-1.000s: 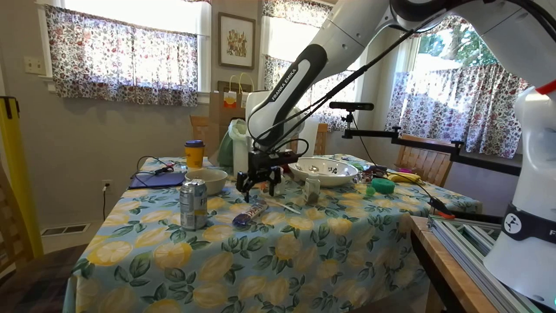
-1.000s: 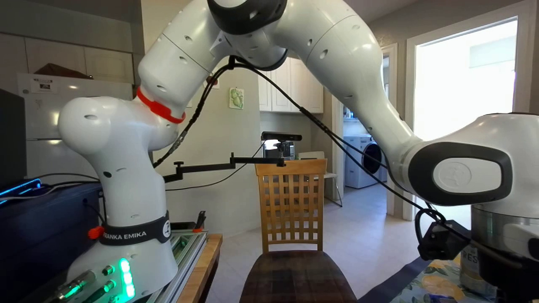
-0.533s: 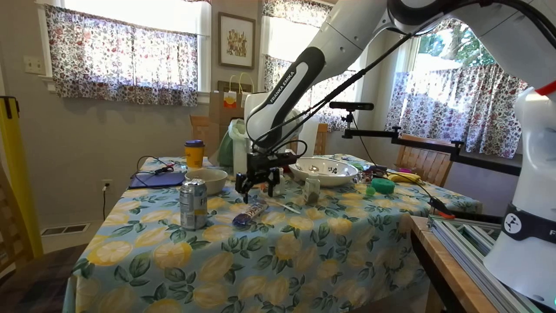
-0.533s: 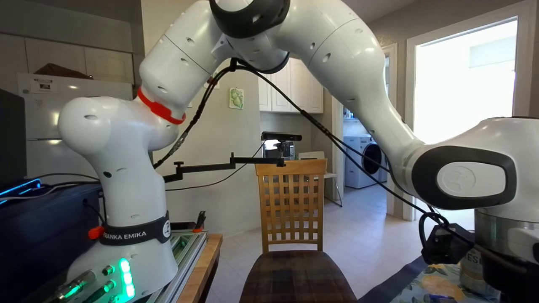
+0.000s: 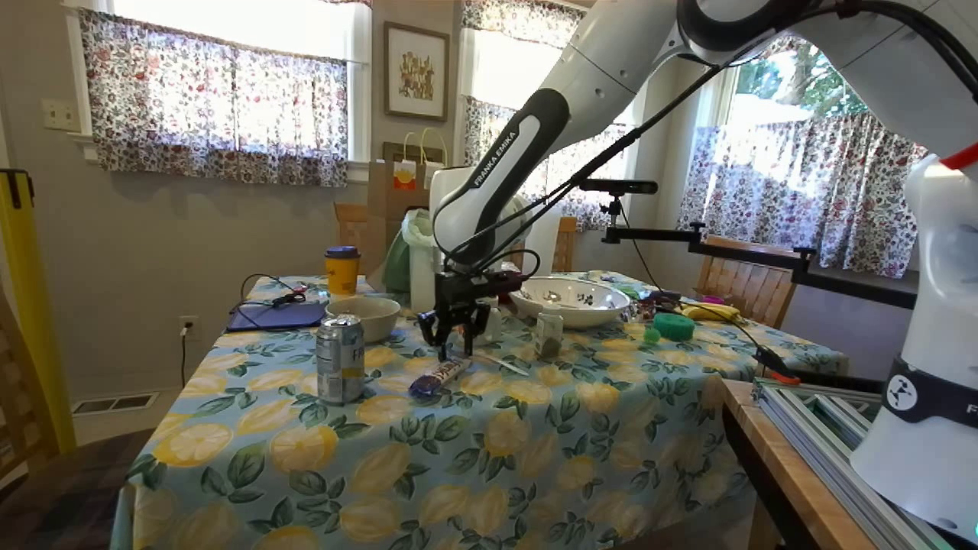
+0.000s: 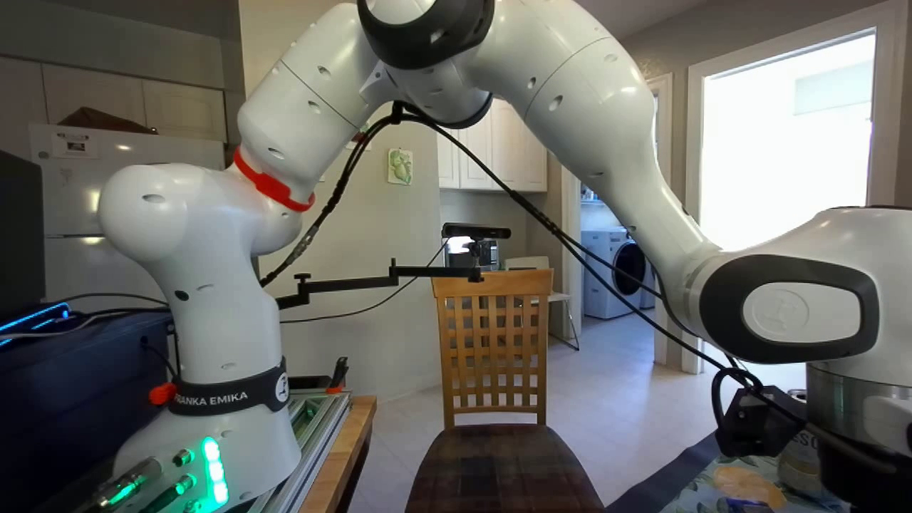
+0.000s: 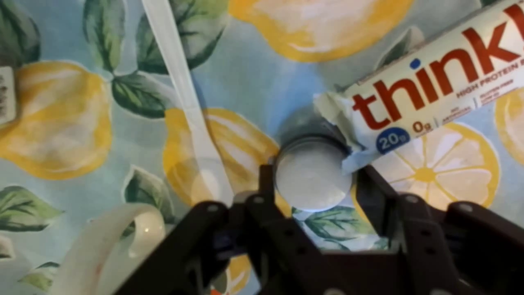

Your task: Place the lid on the glass jar.

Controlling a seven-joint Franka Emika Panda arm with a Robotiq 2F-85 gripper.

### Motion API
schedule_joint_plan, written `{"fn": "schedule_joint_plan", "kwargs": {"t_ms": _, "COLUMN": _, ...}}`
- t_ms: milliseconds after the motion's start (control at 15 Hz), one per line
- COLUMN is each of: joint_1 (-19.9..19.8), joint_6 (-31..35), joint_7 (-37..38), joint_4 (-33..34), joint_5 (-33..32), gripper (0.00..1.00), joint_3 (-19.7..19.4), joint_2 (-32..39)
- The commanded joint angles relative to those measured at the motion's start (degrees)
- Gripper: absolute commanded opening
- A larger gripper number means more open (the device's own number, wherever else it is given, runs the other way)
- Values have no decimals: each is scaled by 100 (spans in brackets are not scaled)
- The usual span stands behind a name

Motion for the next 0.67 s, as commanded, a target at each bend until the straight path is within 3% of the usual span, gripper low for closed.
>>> {"fn": "schedule_joint_plan", "kwargs": {"t_ms": 0, "joint_1": -40, "joint_6": -163, "joint_7": -88, "joint_4": 281, "joint_5": 138, "gripper": 31, "joint_3": 5, "joint_2": 173}}
{"fn": "schedule_joint_plan", "kwargs": {"t_ms": 67, "joint_1": -41, "joint_6": -176, "joint_7": -85, "joint_4": 293, "joint_5": 139, "gripper": 23, "joint_3": 2, "joint_2": 163}}
{"fn": "schedule_joint_plan", "kwargs": {"t_ms": 267, "joint_1": -56, "joint_6": -229, "joint_7": -127, "joint_4": 272, "joint_5": 141, "gripper": 22, "joint_3": 16, "joint_2": 118}}
{"fn": "schedule_joint_plan", "kwargs": {"t_ms": 600, "joint_1": -87, "joint_6": -248, "joint_7": -200, "joint_4": -396, "joint_5": 148, "gripper": 22, "joint_3": -91, "joint_2": -814}}
